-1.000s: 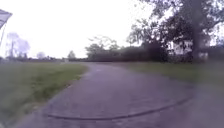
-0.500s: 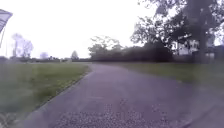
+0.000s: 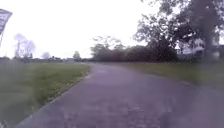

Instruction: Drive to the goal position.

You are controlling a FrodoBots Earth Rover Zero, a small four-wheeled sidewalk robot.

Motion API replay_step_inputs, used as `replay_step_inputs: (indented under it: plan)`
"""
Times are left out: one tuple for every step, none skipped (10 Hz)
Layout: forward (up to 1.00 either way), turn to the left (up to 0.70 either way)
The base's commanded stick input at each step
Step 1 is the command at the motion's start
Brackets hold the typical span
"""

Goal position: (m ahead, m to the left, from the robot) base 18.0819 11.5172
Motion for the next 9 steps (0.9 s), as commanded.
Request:
replay_step_inputs:
  plan:
    - [0.85,-0.17]
    - [0.85,-0.29]
    - [0.85,-0.34]
    - [0.85,-0.34]
    - [0.85,-0.34]
    - [0.85,-0.25]
    - [0.85,-0.13]
    - [0.85,-0.01]
    - [0.85,0.00]
